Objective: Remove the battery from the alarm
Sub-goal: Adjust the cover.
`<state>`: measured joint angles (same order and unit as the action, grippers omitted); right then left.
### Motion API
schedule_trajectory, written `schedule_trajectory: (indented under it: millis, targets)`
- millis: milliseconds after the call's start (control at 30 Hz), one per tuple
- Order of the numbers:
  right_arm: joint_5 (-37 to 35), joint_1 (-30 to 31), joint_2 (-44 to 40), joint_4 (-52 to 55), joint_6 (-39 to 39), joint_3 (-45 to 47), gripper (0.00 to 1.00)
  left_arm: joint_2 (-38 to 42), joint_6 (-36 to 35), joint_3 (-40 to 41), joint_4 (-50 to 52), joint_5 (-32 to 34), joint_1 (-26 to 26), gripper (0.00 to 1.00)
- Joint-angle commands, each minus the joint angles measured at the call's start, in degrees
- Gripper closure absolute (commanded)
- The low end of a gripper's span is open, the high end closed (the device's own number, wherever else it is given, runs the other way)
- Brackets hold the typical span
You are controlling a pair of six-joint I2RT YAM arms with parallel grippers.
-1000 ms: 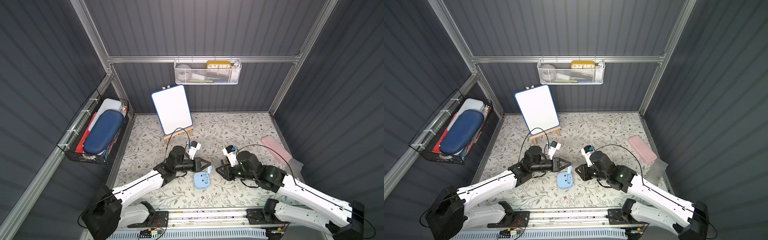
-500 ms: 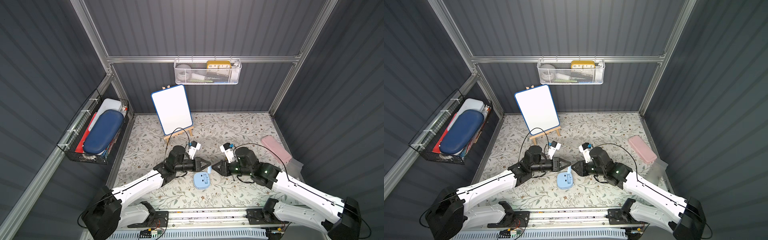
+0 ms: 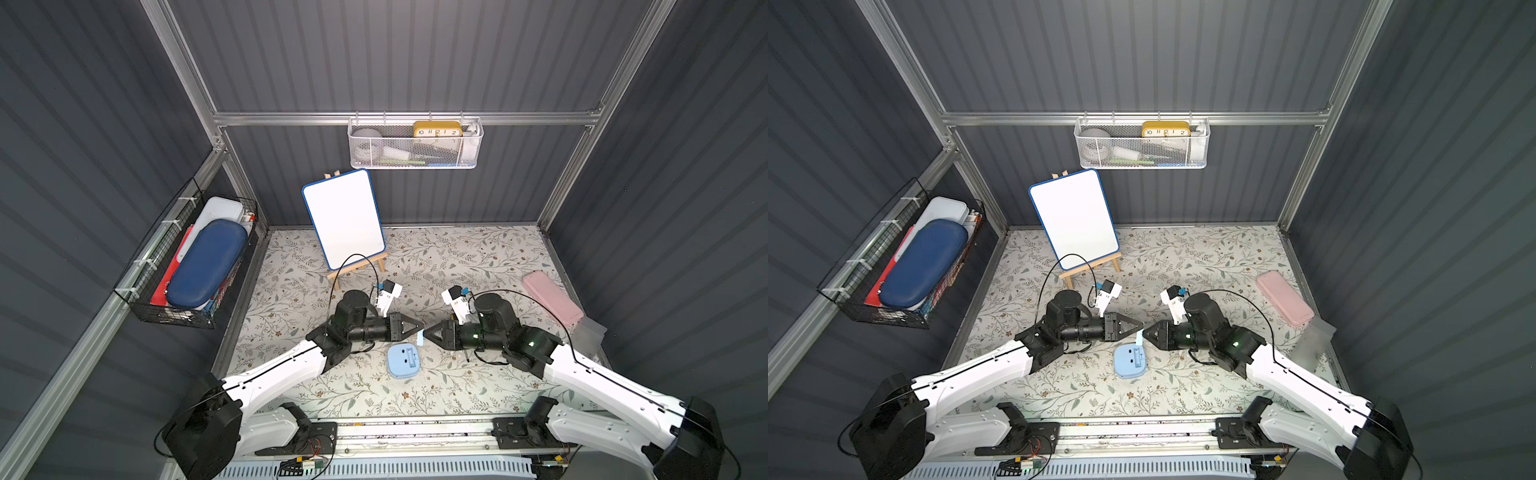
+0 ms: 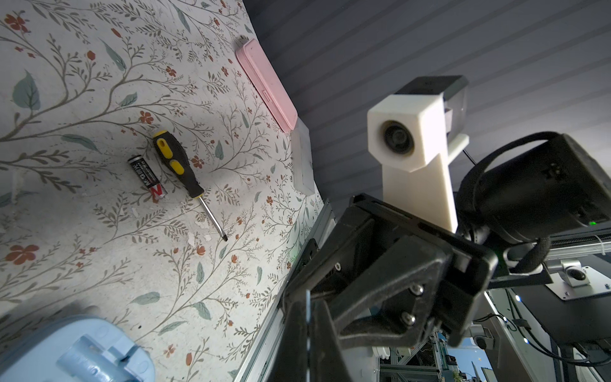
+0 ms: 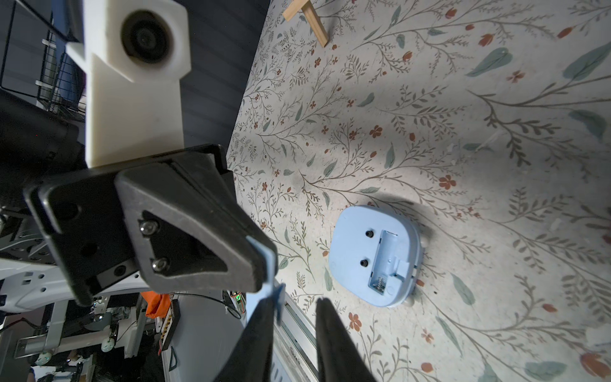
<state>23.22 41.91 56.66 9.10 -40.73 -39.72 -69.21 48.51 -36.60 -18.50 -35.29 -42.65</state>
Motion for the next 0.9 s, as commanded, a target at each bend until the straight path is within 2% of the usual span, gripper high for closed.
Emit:
schedule_trajectory:
  millis: [0, 533, 767, 867]
  targets:
    - [1.77, -1.01, -1.64, -3.42, -1.78, 1.53, 0.74, 0.65, 0.49, -0.67, -1.71, -1.8, 0.03, 1.0]
    - [7.21, -2.45, -0.7, -11.59, -6.62, 4.23, 0.77, 0.04, 0.69, -0.5, -3.67, -2.83, 0.03, 1.0]
    - [8.72, -2.69, -0.85, -13.54, -7.22, 4.5, 0.81, -0.69, 1.41, 0.3, -5.75, -3.96, 0.03, 1.0]
    - [9.15, -2.71, -0.94, -14.3, -7.69, 4.83, 0.86, -0.71, 1.78, 0.22, -6.18, -4.26, 0.03, 1.0]
